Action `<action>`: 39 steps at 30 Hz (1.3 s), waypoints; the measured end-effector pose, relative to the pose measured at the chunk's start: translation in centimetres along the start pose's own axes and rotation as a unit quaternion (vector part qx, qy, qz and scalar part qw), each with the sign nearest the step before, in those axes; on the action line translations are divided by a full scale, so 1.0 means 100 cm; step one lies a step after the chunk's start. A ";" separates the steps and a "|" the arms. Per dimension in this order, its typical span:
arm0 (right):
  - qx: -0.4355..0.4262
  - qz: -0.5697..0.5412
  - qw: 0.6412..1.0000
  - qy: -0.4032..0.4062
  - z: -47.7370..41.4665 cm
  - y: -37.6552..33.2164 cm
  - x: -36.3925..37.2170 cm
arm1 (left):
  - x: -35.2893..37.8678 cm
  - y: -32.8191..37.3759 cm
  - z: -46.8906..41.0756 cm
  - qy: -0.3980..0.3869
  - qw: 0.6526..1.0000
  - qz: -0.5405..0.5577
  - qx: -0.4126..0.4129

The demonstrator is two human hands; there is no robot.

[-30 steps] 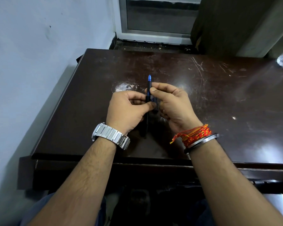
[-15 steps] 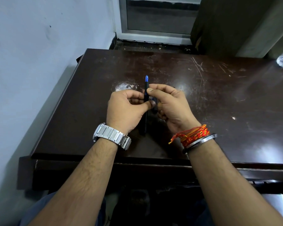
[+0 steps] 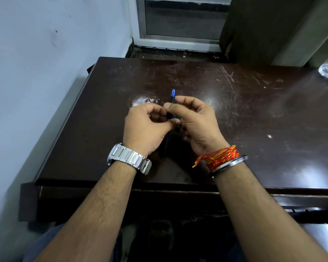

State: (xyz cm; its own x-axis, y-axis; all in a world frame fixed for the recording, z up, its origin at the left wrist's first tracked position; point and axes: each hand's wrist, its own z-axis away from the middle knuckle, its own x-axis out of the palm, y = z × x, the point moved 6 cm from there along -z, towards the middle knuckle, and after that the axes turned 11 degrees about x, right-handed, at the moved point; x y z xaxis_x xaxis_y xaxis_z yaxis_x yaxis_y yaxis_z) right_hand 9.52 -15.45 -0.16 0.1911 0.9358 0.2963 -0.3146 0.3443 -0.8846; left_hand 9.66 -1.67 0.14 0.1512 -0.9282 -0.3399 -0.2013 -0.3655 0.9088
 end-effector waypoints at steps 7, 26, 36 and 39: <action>0.005 0.027 0.999 0.019 -0.001 0.002 -0.002 | 0.001 0.001 0.000 -0.004 1.000 -0.012 0.010; 0.021 0.056 0.998 0.005 0.000 0.004 0.004 | 0.002 -0.002 -0.001 -0.001 1.000 -0.005 0.018; -0.007 0.042 0.999 -0.001 -0.002 0.004 0.002 | 0.003 -0.003 -0.001 -0.006 1.000 -0.009 0.016; 0.004 0.032 0.999 -0.017 -0.002 0.006 0.004 | 0.003 -0.002 0.000 -0.005 1.000 -0.011 0.012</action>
State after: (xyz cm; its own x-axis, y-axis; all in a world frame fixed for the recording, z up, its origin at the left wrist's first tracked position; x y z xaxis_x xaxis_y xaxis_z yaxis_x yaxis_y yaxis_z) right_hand 9.65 -14.86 -0.64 0.1388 0.9577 0.2521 -0.3330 0.2848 -0.8989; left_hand 9.78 -1.82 -0.16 0.1471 -0.9205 -0.3621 -0.2214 -0.3874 0.8949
